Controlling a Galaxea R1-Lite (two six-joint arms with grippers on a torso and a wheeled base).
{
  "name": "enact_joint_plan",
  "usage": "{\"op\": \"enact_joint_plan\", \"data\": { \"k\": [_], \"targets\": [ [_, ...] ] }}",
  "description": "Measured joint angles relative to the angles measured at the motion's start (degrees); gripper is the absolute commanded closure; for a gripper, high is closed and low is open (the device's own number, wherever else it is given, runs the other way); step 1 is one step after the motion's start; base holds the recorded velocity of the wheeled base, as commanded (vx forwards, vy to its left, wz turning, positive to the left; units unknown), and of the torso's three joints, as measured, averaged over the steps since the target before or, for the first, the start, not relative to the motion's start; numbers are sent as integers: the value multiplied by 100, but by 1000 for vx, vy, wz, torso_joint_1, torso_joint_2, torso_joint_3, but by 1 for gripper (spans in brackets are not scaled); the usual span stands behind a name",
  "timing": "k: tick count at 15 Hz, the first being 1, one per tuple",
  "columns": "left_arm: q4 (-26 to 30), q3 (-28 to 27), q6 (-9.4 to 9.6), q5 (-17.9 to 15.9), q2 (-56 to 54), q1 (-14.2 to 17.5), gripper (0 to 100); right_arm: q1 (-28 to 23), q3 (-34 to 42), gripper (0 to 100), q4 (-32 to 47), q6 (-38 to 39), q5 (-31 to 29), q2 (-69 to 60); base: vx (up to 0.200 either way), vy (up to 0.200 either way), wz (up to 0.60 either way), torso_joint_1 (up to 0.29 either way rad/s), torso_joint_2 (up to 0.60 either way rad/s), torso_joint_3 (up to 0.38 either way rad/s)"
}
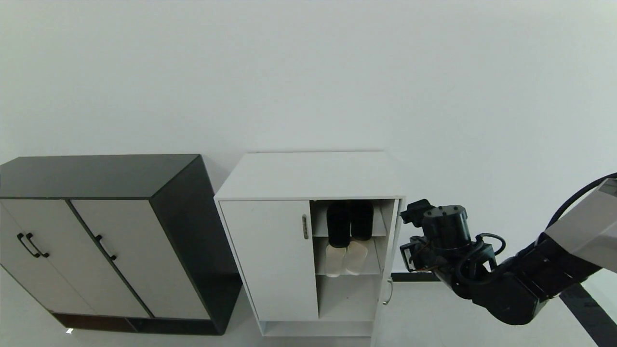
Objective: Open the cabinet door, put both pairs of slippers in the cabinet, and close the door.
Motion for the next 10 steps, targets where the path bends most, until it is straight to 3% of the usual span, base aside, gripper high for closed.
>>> {"op": "enact_joint_plan", "data": {
  "k": [3,6,10],
  "targets": [
    [-2,7,1,0,0,0,100,-49,522,100,-32,-30,27,-6,0,0,0,0,0,0],
    [-2,7,1,0,0,5,100,-52,1089,100,-235,104,492,7,0,0,0,0,0,0],
    [-9,7,1,0,0,5,100,-35,1276,100,-881,162,547,267,0,0,0,0,0,0]
  ]
}}
